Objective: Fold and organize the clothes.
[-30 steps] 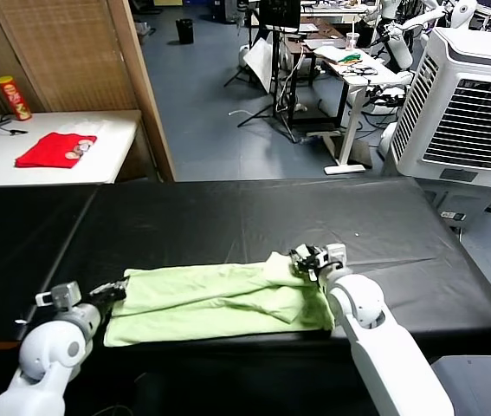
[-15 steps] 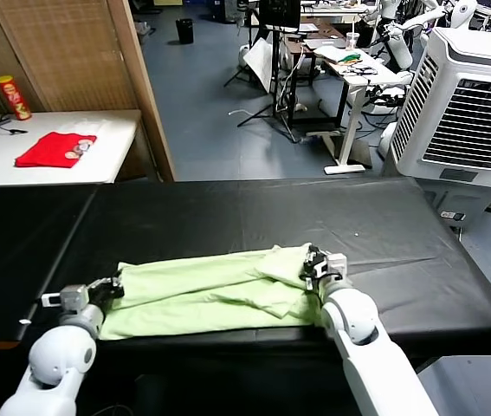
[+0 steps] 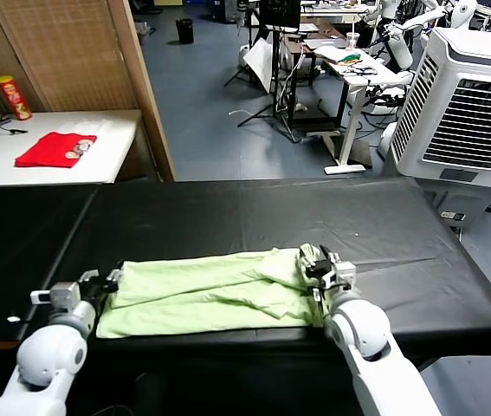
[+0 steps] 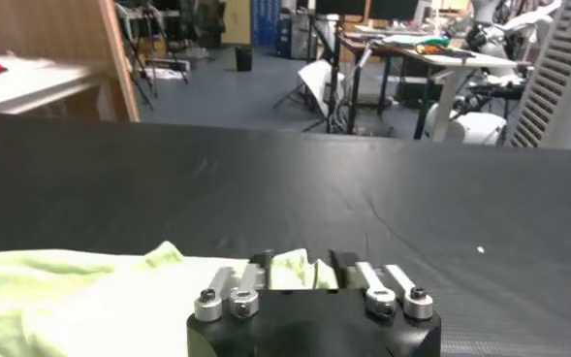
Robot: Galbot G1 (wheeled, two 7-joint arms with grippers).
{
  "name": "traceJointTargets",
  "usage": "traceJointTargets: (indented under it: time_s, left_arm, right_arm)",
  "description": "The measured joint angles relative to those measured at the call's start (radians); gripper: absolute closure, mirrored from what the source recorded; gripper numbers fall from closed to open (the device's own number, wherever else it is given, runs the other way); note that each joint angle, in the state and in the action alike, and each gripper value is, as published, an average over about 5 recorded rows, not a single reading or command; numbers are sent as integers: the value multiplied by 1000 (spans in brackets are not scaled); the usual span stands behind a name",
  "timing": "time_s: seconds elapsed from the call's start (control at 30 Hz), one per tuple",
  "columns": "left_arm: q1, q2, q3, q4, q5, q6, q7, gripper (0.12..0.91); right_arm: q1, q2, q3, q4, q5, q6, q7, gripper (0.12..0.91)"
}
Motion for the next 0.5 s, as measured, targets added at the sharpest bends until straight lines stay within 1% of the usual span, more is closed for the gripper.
traceJointTargets:
  time_s: [0.03,0.07,0.13,0.17,0.27,0.4,0.5]
  left_arm:
    - [8,-1,-7,-6,-13,0,0,364]
    - [17,-3,-14,-13,-28,0,-1,321]
    - [39,-11,-30,-32,-65,2,-3,260]
    - [52,-17,-37,-43,-83,3,-4,246]
    - [96,-39,-54,-75,-112,-3,-5,234]
    - [142,-71,-60,-87,-110,-15,-1,232]
    - [158,-92,-62,-82,-101,-23,1,253]
  right_arm:
    - [-11,-4,5,15,0,1,-1,248]
    - [-22,-7,10,30,0,1,-2,236]
    - [-43,-10,17,54,0,2,-4,230]
    - [-52,-10,20,64,0,3,-6,228]
    - [-74,-10,22,88,1,6,-8,227]
    - [-88,-9,18,109,1,6,-9,227]
    - [-97,-10,18,121,1,6,-11,227]
